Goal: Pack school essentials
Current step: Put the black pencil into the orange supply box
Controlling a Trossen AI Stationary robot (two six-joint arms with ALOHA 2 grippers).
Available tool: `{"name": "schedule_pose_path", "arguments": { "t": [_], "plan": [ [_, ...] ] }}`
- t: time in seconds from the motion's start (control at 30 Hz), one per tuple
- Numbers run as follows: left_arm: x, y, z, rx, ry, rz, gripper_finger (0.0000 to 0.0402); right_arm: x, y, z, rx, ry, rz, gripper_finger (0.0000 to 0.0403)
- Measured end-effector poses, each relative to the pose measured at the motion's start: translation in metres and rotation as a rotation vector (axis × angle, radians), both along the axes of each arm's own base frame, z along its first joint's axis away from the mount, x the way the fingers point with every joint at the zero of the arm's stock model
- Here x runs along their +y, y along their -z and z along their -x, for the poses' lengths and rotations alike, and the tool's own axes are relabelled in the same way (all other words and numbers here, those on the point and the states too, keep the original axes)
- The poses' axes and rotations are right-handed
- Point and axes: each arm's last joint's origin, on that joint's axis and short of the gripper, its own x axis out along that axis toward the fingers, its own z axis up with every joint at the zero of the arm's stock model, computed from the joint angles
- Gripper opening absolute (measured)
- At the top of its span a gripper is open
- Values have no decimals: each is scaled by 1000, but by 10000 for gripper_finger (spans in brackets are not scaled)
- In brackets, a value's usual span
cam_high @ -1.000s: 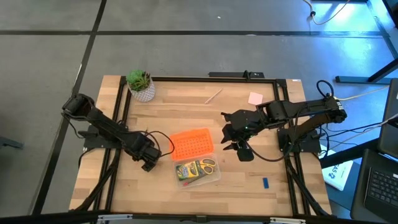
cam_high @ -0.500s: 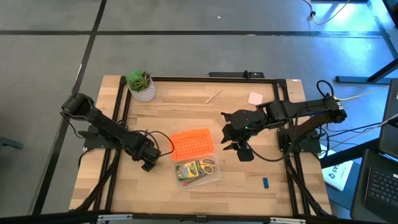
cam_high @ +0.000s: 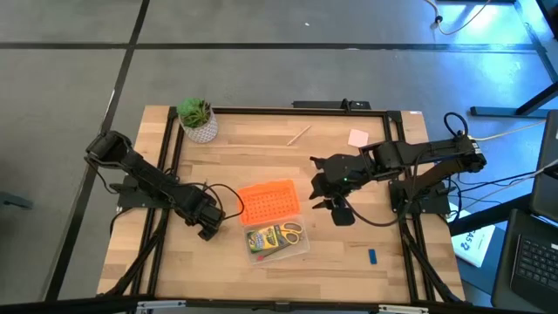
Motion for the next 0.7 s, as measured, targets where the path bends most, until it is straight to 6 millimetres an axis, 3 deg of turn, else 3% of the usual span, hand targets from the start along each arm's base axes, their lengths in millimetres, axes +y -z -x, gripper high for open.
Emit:
{"name": "schedule_pose_path", "arguments": {
  "t": [0.7],
  "plan": [
    [1, 0, 0, 1, -5, -20, 156, -1, 0, 0, -5, 33, 27, 129]
  ]
}}
